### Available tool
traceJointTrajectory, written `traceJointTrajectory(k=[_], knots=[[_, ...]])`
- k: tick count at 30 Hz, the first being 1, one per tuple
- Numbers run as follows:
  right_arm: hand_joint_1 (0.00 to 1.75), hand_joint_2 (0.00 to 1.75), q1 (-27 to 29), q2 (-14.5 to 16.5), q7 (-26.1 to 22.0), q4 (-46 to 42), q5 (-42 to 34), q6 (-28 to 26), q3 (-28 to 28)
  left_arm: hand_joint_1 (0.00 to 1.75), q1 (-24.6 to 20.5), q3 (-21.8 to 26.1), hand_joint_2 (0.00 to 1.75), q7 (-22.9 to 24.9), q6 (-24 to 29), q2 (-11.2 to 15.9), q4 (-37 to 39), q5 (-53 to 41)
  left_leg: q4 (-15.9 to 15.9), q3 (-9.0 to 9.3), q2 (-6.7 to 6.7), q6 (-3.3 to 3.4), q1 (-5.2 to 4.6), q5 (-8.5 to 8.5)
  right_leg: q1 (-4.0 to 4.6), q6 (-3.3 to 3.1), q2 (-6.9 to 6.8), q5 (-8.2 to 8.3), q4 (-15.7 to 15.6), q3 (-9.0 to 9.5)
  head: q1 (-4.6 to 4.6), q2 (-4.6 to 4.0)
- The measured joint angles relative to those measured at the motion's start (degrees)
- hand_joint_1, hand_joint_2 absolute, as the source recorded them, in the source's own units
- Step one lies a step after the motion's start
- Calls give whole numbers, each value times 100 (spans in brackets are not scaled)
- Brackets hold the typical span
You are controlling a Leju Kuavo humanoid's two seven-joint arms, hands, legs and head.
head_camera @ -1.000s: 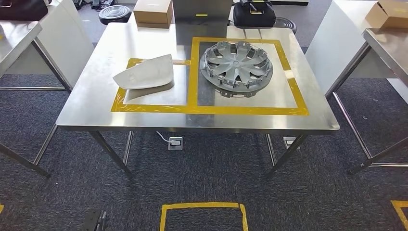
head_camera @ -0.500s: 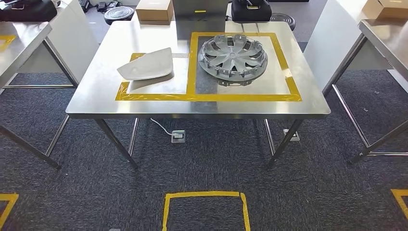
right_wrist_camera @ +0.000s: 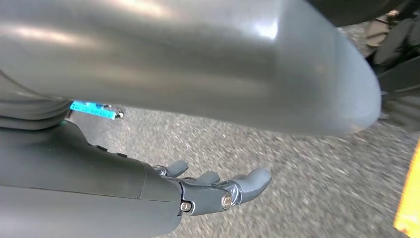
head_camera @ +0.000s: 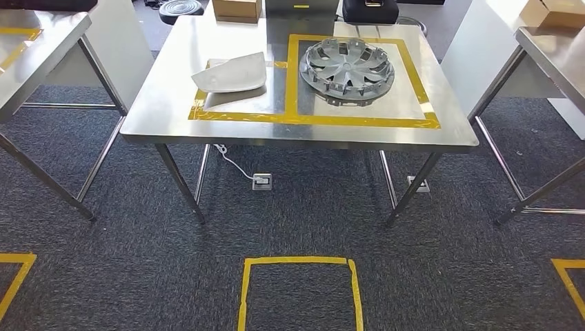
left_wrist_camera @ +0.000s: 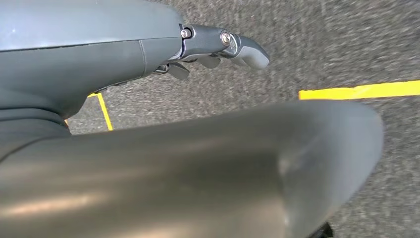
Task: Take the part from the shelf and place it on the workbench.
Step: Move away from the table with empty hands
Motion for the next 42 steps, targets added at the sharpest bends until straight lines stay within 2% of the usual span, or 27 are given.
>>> traceJointTrajectory(k=[1, 2, 4, 5, 6, 8, 9, 10, 12, 13, 14, 15, 16, 17, 19, 20, 21, 23, 25, 28, 29, 30, 31, 33, 35, 38, 42], knots=[[0, 0, -1, 0, -1, 0, 4, 0, 1, 0, 1, 0, 0, 1, -4, -5, 0, 0, 4, -81, -1, -8, -6, 68, 8, -32, 3, 166, -188, 220, 2, 0], [0, 0, -5, -1, -3, 0, 9, 0, 4, 0, -1, 0, 0, 1, -7, -14, 0, 1, 8, -151, -2, -19, -8, 134, 25, -80, 9, 284, -566, 538, 3, 0], [0, 0, -22, -15, -14, 0, 21, 5, 19, 0, -2, 0, 0, -2, -10, -37, -1, 1, -2, -235, -2, -69, -14, 258, 72, -166, 18, 250, -1447, 1153, 0, 0], [0, 0, -31, -22, -20, 0, 23, 8, 27, 0, -4, 0, 0, -5, -13, -46, -1, 0, -21, -248, 2, -103, -7, 320, 98, -197, 23, 183, -1734, 1324, 4, 0], [0, 0, -36, -28, -26, 0, 27, 11, 34, 0, -3, 0, 0, -11, -22, -56, -1, -4, -51, -252, 6, -143, -1, 385, 118, -216, 24, 156, -1862, 1370, 10, 0], [0, 0, -39, -27, -39, 1, 31, -3, 40, 0, 6, 0, 0, -28, -45, -68, 5, -19, -88, -270, 1, -214, 11, 450, 114, -278, 15, 287, -1905, 1283, 26, 0], [0, 0, -42, -26, -51, 2, 32, -10, 44, 0, 13, 0, 0, -37, -57, -76, 9, -32, -22, -305, -7, -239, 10, 334, 100, -324, 5, 373, -1924, 1217, 18, 0], [0, 0, -45, -25, -65, 2, 32, -16, 49, 0, 21, 0, 0, -44, -65, -81, 13, -43, 152, -358, -14, -259, 9, 102, 85, -361, -3, 462, -1942, 1136, 2, 0], [0, 0, -45, -22, -81, 2, 30, -16, 63, 0, 27, 0, 0, -56, -74, -90, 15, -57, 811, -495, -22, -286, 12, -519, 89, -403, -11, 610, -1931, 945, -32, 0], [0, 0, -42, -20, -77, 2, 27, -16, 69, 0, 28, 0, 0, -63, -74, -90, 15, -60, 1169, -541, -22, -299, 12, -703, 95, -401, -14, 676, -1916, 842, -39, 0], [0, 0, -40, -15, -70, 2, 24, -16, 74, 0, 28, 0, 0, -69, -74, -90, 15, -62, 1428, -537, -23, -311, 11, -737, 98, -396, -20, 739, -1896, 732, -42, 0], [0, 0, -39, -10, -64, 3, 20, -15, 77, 0, 28, 0, 0, -74, -74, -88, 15, -68, 1520, -456, -22, -317, 11, -633, 97, -385, -26, 802, -1867, 619, -44, 0], [0, 0, -39, -2, -60, 4, 18, -15, 79, 0, 27, 0, 0, -76, -72, -87, 14, -76, 1424, -284, -22, -318, 12, -465, 93, -370, -31, 861, -1831, 507, -46, 0], [0, 0, -42, 8, -59, 5, 15, -15, 80, 0, 23, 0, 0, -74, -68, -85, 11, -84, 1135, -8, -22, -312, 13, -337, 89, -349, -35, 917, -1783, 406, -50, 0], [0, 0, -46, 25, -62, 7, -1, -15, 80, 0, 4, 0, 0, -49, -56, -84, 2, -91, 332, 580, -22, -272, -6, -424, 97, -294, -35, 1001, -1679, 255, -61, 0], [0, 0, -49, 30, -63, 7, -14, -15, 80, 0, -6, 0, 44, -34, -51, -84, 0, -90, 38, 762, -22, -236, -17, -541, 103, -263, -34, 1034, -1639, 222, -63, 0], [0, 0, -50, 35, -64, 7, -31, -16, 80, 0, -11, 1, 87, -19, -47, -84, 0, -85, -112, 830, -20, -193, -36, -629, 104, -230, -34, 1068, -1624, 205, -61, 0], [0, 0, -48, 45, -60, 7, -75, -15, 80, 0, -10, 6, 175, -3, -44, -87, 4, -67, -141, 788, -4, -91, -39, -586, 82, -157, -30, 1112, -1611, 191, -58, 0], [0, 0, -39, 61, -29, 10, -124, -2, 80, 0, -11, 19, 175, 12, -43, -89, 4, -43, -148, 704, 16, -3, -27, -483, 52, -79, -15, 888, -1349, 71, -45, 0], [0, 131, -28, 77, 60, 15, -190, 9, 76, 0, -6, 30, 175, 33, -42, -87, 3, -17, -136, 521, 25, 28, -25, -344, 22, 2, -4, 199, -294, -295, -20, 0], [0, 175, -25, 79, 91, 18, -211, 9, 73, 0, 0, 31, 175, 44, -43, -87, 3, -12, -127, 465, 24, 19, -26, -306, 17, 13, -4, 93, -67, -327, -17, 0], [0, 175, -21, 80, 118, 21, -238, 9, 68, 0, 6, 33, 175, 55, -43, -89, 4, -8, -119, 419, 24, 7, -24, -275, 13, 15, -4, 91, -49, -249, -16, 0], [0, 175, -18, 81, 140, 23, -263, 9, 60, 0, 9, 34, 175, 62, -44, -90, 5, -7, -112, 385, 23, -7, -22, -249, 9, 7, -4, 184, -269, -50, -14, 0], [0, 175, -22, 81, 165, 24, -315, 9, 31, 0, 8, 35, 175, 67, -44, -96, 5, -7, -101, 356, 24, -47, -23, -212, 12, -35, -3, 418, -1097, 525, -11, 0], [0, 175, -32, 87, 188, 26, -352, 9, -8, 0, -3, 40, 175, 68, -45, -96, 2, -7, -92, 345, 28, -81, -43, -194, 31, -96, -3, 521, -1649, 848, -14, 0], [0, 175, -3, 104, 210, 28, -454, -1, -2, 0, -4, 54, 175, 66, -48, -87, -4, 6, -98, 332, 30, -81, -57, -174, 53, -149, -10, 550, -1733, 855, -28, 0], [0, 175, 63, 102, 197, 20, -946, -17, 252, 0, 68, 54, 175, 66, -57, -83, -45, 125, -145, 328, 27, -165, -28, -116, 86, -216, -10, 576, -1725, 824, -33, 0]])
